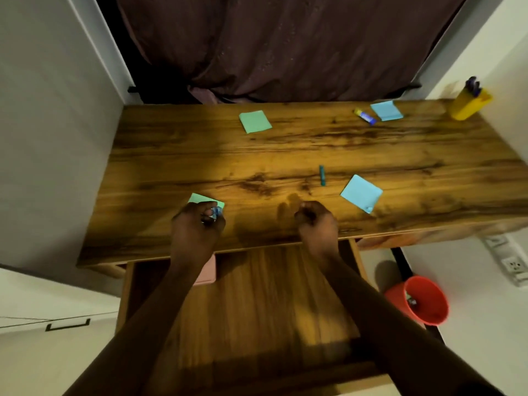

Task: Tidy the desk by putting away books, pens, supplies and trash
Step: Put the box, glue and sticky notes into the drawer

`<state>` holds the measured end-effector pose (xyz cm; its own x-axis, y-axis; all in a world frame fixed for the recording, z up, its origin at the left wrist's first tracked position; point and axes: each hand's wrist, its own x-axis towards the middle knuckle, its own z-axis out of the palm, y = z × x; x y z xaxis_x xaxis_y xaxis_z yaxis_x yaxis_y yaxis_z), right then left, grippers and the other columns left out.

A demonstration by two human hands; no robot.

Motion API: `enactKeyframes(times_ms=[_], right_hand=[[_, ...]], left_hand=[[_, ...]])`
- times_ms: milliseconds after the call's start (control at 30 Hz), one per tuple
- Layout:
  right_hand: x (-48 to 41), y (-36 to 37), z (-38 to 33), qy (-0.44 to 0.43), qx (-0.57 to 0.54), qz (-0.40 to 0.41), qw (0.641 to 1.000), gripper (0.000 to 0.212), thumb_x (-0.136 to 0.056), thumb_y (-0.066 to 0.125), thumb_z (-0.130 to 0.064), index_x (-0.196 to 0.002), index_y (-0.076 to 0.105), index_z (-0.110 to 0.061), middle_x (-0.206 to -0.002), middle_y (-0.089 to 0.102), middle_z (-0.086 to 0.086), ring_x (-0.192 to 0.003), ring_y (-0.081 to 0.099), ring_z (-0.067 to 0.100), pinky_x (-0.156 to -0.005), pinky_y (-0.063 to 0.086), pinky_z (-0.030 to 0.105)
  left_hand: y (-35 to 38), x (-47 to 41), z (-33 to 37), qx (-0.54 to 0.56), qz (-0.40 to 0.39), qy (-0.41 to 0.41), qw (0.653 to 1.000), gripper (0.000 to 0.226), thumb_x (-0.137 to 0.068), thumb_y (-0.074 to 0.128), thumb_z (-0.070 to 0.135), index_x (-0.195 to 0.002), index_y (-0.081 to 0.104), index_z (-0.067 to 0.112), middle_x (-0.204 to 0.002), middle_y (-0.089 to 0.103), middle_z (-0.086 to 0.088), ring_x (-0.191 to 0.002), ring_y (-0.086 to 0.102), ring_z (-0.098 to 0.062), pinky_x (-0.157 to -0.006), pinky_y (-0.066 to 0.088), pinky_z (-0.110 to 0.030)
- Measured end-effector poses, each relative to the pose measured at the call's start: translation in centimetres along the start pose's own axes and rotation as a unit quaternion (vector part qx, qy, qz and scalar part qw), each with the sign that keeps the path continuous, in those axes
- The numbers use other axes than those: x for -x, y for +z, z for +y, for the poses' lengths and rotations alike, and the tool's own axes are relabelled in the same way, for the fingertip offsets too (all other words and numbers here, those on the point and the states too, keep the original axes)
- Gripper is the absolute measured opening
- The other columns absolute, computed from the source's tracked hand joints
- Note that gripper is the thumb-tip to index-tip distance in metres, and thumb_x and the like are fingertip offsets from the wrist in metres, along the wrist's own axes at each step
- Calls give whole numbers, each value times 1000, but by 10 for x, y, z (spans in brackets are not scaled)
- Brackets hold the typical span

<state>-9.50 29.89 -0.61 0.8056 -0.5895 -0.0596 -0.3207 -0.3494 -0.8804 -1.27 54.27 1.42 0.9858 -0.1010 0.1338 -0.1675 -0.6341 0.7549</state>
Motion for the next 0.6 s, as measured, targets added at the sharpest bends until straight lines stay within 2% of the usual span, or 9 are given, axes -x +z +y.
enactKeyframes(times_ms=[67, 167, 233, 367, 500, 533, 600], right_hand=[[-40, -12, 7, 5, 73, 23, 997, 27, -91, 68, -14, -118, 71, -14, -106, 74, 3, -99, 69, 19, -79, 46, 19], [-94, -22, 17, 46, 138, 39, 989, 35, -89, 71, -26, -119, 68, -7, -113, 73, 16, -106, 68, 33, -81, 49, 30], [-120, -25, 23, 70, 159, 39, 984, 42, -88, 72, -30, -117, 67, 0, -116, 70, 22, -109, 66, 40, -85, 52, 39], [-150, -23, 32, 85, 221, 27, 971, 48, -92, 66, -38, -121, 64, 0, -122, 66, 24, -114, 63, 41, -92, 51, 42], [-153, -23, 35, 47, 259, 27, 964, 34, -101, 56, -25, -116, 60, 5, -119, 64, 29, -113, 60, 46, -90, 48, 45], [-153, -24, 36, 40, 270, 30, 962, 32, -101, 54, -23, -115, 61, 5, -119, 64, 29, -112, 61, 47, -90, 48, 46], [-155, -24, 39, 26, 272, 26, 961, 30, -99, 56, -24, -114, 63, 0, -116, 66, 26, -110, 63, 45, -88, 51, 45]], left_hand=[[12, 6, 10, -4, -8, 5, 1000, 30, -82, 80, 24, -111, 74, 17, -109, 75, -2, -94, 69, -14, -89, 54, -31], [23, 17, 17, 19, -28, -16, 999, 33, -82, 80, 24, -114, 72, 22, -112, 73, 0, -101, 68, -18, -98, 55, -46], [27, 23, 21, 18, -33, -26, 999, 32, -83, 80, 23, -114, 72, 22, -110, 73, 0, -99, 68, -16, -98, 54, -48], [24, 35, 23, 22, -39, -34, 998, 36, -82, 82, 21, -117, 71, 20, -116, 71, -1, -103, 67, -15, -96, 54, -41], [14, 47, 13, 24, -45, -47, 998, 39, -83, 82, 23, -119, 69, 22, -116, 71, 1, -103, 68, -13, -89, 58, -38], [11, 50, 10, 28, -43, -53, 997, 39, -83, 81, 23, -120, 68, 24, -116, 71, 2, -103, 68, -12, -86, 59, -34], [5, 56, 6, 38, -39, -55, 997, 37, -85, 80, 18, -119, 68, 23, -116, 70, 4, -100, 67, -6, -77, 55, -15]])
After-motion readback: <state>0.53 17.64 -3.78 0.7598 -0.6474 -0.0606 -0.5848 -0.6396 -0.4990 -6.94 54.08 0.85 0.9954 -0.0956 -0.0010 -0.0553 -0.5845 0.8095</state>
